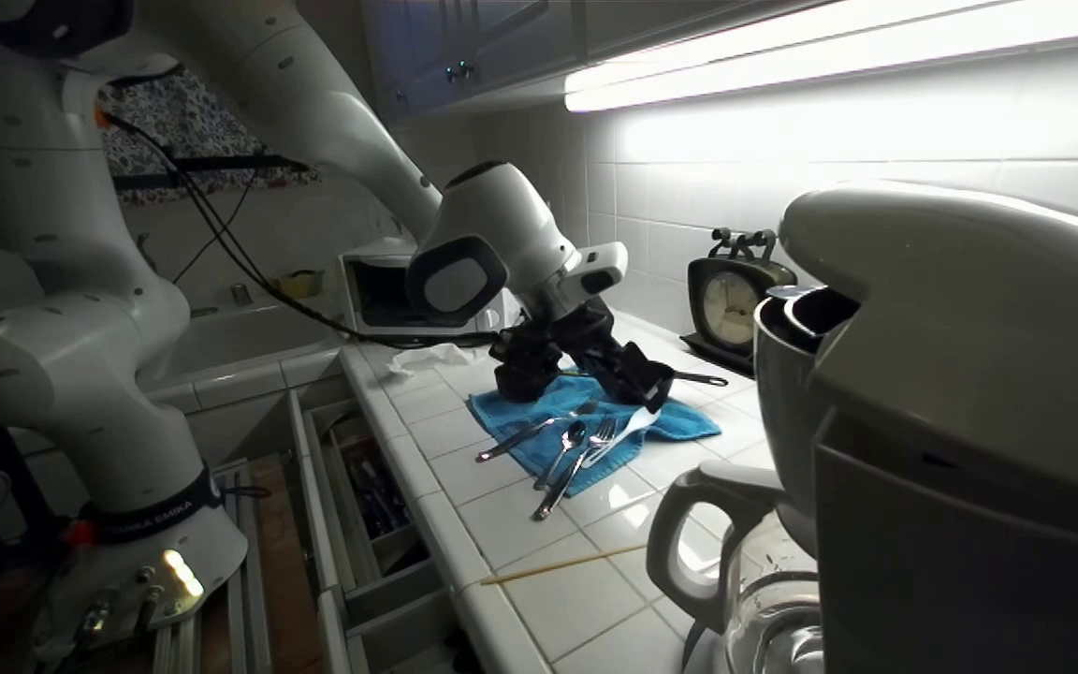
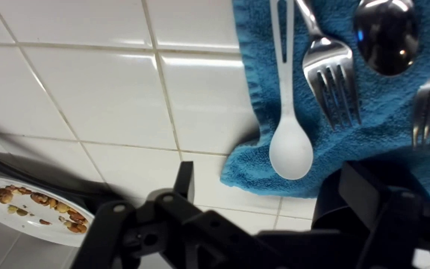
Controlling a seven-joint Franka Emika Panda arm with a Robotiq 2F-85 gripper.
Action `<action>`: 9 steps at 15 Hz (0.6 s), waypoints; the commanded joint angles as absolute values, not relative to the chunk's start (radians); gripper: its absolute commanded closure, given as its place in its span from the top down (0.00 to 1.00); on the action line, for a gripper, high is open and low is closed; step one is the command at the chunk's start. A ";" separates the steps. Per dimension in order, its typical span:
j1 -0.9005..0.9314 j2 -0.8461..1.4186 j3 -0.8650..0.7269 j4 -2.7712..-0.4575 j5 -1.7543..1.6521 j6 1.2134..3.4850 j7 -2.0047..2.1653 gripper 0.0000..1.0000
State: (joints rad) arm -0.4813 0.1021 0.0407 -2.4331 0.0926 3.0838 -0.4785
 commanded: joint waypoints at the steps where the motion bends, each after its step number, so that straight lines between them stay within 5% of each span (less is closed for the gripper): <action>1: -0.486 -0.015 0.049 -2.477 0.161 2.919 -0.439 1.00; 5: -0.478 -0.120 0.045 -2.490 0.261 2.763 -0.488 1.00; 9: -0.304 -0.229 -0.135 -2.526 0.194 2.627 -0.412 1.00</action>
State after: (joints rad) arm -0.3785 -0.1244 -0.0611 -2.4689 0.2155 2.7111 -0.4584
